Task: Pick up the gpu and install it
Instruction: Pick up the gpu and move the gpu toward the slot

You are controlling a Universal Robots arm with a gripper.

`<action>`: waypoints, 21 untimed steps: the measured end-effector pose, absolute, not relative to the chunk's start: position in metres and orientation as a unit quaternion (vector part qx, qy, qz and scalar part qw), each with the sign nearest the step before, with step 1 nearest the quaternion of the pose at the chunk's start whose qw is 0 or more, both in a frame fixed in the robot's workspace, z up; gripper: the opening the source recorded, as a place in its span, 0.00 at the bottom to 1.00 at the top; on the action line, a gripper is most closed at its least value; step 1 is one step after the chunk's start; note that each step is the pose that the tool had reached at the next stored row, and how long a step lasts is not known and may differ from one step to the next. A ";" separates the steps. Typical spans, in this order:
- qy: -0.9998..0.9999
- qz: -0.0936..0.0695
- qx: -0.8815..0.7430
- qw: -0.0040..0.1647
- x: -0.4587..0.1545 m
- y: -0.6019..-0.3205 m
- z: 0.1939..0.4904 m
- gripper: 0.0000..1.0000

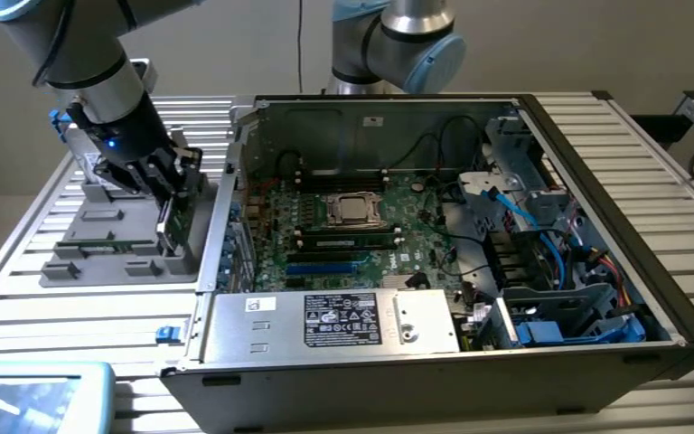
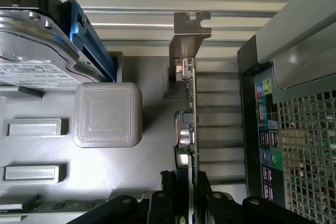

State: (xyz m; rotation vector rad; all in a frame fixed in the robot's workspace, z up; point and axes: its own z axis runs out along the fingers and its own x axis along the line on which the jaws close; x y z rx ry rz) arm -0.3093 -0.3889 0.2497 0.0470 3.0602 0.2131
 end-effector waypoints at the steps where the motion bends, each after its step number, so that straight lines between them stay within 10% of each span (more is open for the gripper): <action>1: 0.997 0.069 0.015 0.037 -0.309 -0.389 0.254 0.28; 21: 0.997 0.069 0.014 0.036 -0.309 -0.393 0.345 0.28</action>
